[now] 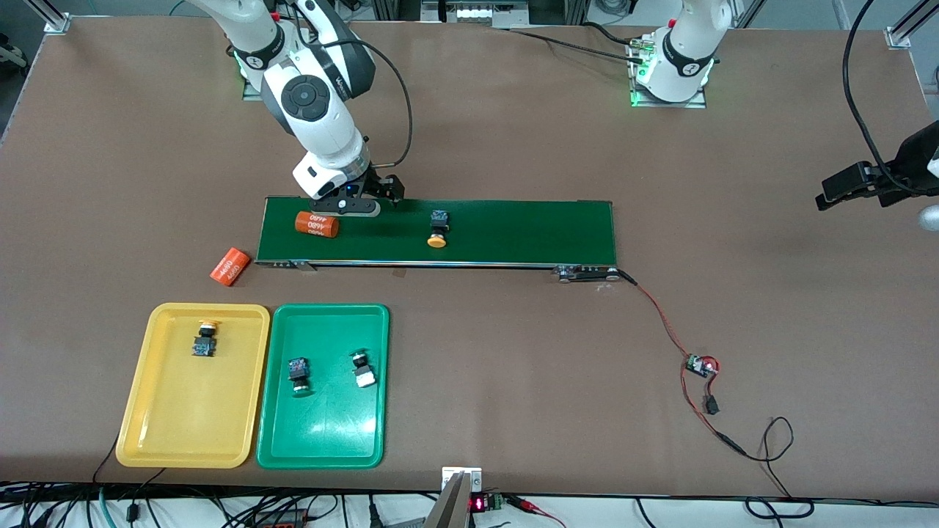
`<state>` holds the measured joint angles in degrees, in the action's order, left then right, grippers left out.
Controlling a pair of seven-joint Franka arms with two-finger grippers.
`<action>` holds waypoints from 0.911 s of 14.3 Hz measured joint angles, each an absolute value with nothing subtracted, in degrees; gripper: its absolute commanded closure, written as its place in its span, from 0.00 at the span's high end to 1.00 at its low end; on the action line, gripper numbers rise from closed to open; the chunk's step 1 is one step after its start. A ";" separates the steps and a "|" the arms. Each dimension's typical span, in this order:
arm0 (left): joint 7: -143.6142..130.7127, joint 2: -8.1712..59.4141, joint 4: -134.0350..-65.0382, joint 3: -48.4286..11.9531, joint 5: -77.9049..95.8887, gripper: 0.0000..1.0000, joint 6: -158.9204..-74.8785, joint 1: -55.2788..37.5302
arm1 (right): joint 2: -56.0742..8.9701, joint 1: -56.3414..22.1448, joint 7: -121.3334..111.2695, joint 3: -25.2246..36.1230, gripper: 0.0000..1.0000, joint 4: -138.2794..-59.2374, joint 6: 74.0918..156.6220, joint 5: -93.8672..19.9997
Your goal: Sort buttons by color to trays
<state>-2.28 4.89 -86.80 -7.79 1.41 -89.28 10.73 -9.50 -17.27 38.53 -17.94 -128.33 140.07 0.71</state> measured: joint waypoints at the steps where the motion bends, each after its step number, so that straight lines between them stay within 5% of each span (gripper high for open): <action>1: -2.28 4.89 -86.80 -7.79 1.41 1.00 -89.28 10.73 | -9.50 -17.26 38.54 -17.91 1.00 -128.20 140.09 0.71; 13: -2.28 4.88 -86.99 -7.63 1.41 1.00 -87.46 11.02 | -15.14 -15.30 38.60 -17.63 1.00 -120.90 140.15 1.87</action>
